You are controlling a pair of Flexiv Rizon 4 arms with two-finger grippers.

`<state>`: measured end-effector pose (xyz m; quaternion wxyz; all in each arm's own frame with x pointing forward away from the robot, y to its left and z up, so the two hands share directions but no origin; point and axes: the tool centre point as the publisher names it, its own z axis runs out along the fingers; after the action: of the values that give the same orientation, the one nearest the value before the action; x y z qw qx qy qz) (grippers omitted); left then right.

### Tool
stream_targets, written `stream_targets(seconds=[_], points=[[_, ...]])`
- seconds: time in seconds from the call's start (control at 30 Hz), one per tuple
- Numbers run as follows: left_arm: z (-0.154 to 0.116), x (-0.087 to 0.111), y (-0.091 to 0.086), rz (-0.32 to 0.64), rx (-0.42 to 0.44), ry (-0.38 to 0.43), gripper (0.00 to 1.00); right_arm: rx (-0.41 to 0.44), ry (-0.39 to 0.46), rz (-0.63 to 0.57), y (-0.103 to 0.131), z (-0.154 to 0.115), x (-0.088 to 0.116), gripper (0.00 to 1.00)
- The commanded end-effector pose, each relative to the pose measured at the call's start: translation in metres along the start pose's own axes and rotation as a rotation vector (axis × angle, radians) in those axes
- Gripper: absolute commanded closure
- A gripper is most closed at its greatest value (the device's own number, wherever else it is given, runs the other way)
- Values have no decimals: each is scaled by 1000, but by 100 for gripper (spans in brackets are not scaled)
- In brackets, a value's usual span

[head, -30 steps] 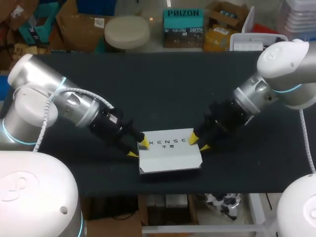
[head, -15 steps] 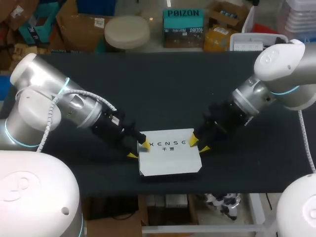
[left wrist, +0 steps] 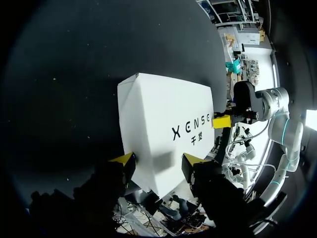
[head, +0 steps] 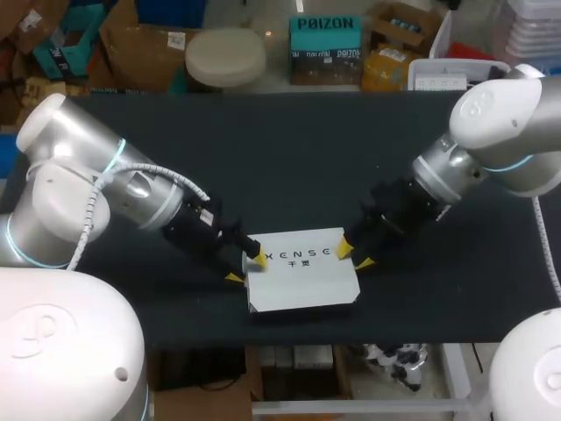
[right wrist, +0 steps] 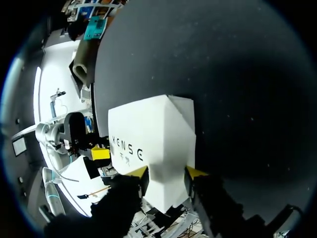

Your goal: Assemble the packaging by folding the flat box into shape, placing the metal phone stand inside, and closing the box properly

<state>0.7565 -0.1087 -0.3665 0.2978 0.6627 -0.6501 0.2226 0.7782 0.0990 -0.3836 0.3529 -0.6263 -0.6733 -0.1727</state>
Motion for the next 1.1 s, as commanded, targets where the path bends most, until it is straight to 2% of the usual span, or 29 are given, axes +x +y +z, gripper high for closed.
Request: stream_targets(seconds=[0.03,0.4,0.7,0.9,1.1], points=[[-1,2,3,4,2,-14,38,-8,-12,2,-3,-1,0,52],[2,1,6,30,5,-46,45,-33,-39,-6,-10,-5,-3,52],[7,-2,10,38,16,-94,45,-37,-64,-22,-14,0,-4,53],[10,-5,10,34,17,-110,52,-47,-83,-26,-16,2,-5,53],[11,-9,11,5,25,-96,51,-55,-91,-33,-18,5,-6,53]])
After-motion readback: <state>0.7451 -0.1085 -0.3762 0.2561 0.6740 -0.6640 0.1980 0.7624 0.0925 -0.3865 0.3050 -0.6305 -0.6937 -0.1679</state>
